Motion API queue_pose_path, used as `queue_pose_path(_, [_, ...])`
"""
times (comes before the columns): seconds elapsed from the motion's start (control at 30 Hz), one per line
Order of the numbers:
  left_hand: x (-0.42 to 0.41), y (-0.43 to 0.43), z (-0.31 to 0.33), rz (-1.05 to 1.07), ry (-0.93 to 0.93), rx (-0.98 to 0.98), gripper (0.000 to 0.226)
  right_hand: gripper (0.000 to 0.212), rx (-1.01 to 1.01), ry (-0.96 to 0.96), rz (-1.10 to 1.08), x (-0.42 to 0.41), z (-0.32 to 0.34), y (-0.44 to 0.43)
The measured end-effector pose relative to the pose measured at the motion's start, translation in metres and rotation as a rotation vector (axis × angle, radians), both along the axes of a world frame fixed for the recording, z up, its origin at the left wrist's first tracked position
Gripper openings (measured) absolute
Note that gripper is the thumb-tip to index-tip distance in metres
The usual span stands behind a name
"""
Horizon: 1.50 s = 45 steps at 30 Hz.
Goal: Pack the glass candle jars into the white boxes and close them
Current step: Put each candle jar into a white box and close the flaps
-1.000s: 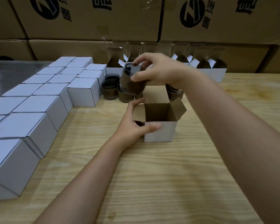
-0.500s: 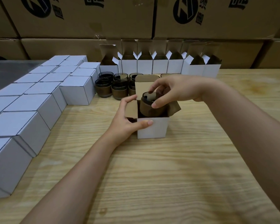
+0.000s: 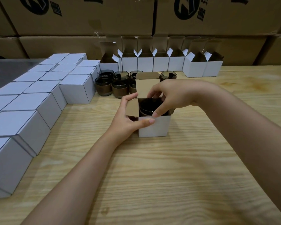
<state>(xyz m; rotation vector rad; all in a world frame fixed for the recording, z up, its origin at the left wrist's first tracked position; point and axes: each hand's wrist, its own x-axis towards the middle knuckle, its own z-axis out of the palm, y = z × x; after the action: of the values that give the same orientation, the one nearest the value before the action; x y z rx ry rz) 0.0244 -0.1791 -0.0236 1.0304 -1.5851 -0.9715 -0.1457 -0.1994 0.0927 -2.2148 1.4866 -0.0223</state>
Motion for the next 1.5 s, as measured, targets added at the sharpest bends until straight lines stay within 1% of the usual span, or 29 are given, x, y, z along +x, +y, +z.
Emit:
queue_pose_path(0.2, [0.000,0.001,0.001,0.002,-0.009,-0.026,0.089,0.061,0.084,0.024,0.026,-0.001,-0.002,0.000])
queue_pose_path(0.3, [0.001,-0.001,-0.001,-0.003,-0.018,-0.013,0.091,0.059,0.041,0.089,0.064,0.000,-0.001,0.003])
queue_pose_path(0.37, [0.001,-0.002,-0.002,0.004,-0.022,-0.008,0.089,0.058,0.010,0.115,0.083,-0.001,-0.002,0.007])
queue_pose_path(0.4, [0.001,-0.003,-0.002,0.006,-0.019,-0.008,0.087,0.056,-0.008,0.106,0.085,-0.003,-0.005,0.009])
queue_pose_path(0.43, [0.001,-0.003,-0.002,0.005,-0.012,-0.005,0.087,0.054,-0.030,0.053,0.072,-0.005,-0.009,0.010])
queue_pose_path(0.47, [0.000,-0.002,-0.002,0.002,-0.005,-0.001,0.086,0.049,-0.074,-0.073,0.039,-0.008,-0.015,0.011])
queue_pose_path(0.5, [0.000,-0.002,-0.002,0.002,0.000,0.001,0.086,0.041,-0.156,-0.270,-0.019,-0.010,-0.022,0.013])
queue_pose_path(0.57, [0.000,-0.002,-0.002,0.001,0.000,-0.008,0.086,0.022,-0.431,-0.734,-0.198,-0.012,-0.041,0.015])
queue_pose_path(0.6, [0.000,-0.002,-0.002,-0.001,-0.006,-0.015,0.085,0.019,-0.527,-0.966,-0.309,-0.014,-0.052,0.016])
queue_pose_path(0.63, [0.000,-0.001,-0.001,-0.003,-0.012,-0.021,0.086,0.020,-0.541,-1.179,-0.429,-0.014,-0.064,0.017])
queue_pose_path(0.67, [0.000,-0.001,-0.001,-0.005,-0.013,-0.023,0.087,0.023,-0.473,-1.343,-0.553,-0.013,-0.076,0.018])
queue_pose_path(0.7, [0.000,-0.001,-0.001,-0.005,-0.007,-0.020,0.087,0.023,-0.354,-1.448,-0.652,-0.012,-0.087,0.019])
queue_pose_path(0.73, [0.000,-0.001,-0.001,-0.006,0.000,-0.015,0.089,0.023,-0.225,-1.498,-0.707,-0.010,-0.096,0.019])
queue_pose_path(0.8, [0.000,-0.001,0.000,-0.013,0.017,-0.009,0.089,0.027,-0.037,-1.532,-0.689,-0.007,-0.109,0.017])
queue_pose_path(0.9, [-0.002,0.001,0.001,-0.020,0.036,-0.022,0.089,0.035,0.103,-1.587,-0.532,-0.004,-0.112,0.015])
queue_pose_path(0.97, [-0.002,0.001,0.001,-0.018,0.032,-0.027,0.092,0.034,0.142,-1.509,-0.411,-0.004,-0.111,0.017])
queue_pose_path(1.03, [-0.002,0.000,0.001,-0.016,0.032,-0.018,0.092,0.034,0.146,-1.483,-0.342,-0.004,-0.110,0.018])
queue_pose_path(1.17, [-0.002,-0.002,-0.002,-0.050,0.063,-0.002,0.108,0.036,0.151,-1.506,-0.317,-0.004,-0.106,0.016])
queue_pose_path(1.2, [-0.002,-0.003,-0.002,-0.052,0.061,-0.006,0.108,0.036,0.154,-1.504,-0.319,-0.004,-0.106,0.016])
queue_pose_path(1.37, [-0.003,-0.003,-0.004,-0.052,0.080,0.000,0.079,0.034,0.165,-1.520,-0.330,-0.004,-0.106,0.016])
queue_pose_path(1.5, [-0.004,-0.002,0.000,-0.092,0.024,0.005,0.060,0.036,0.176,-1.538,-0.324,-0.004,-0.107,0.015])
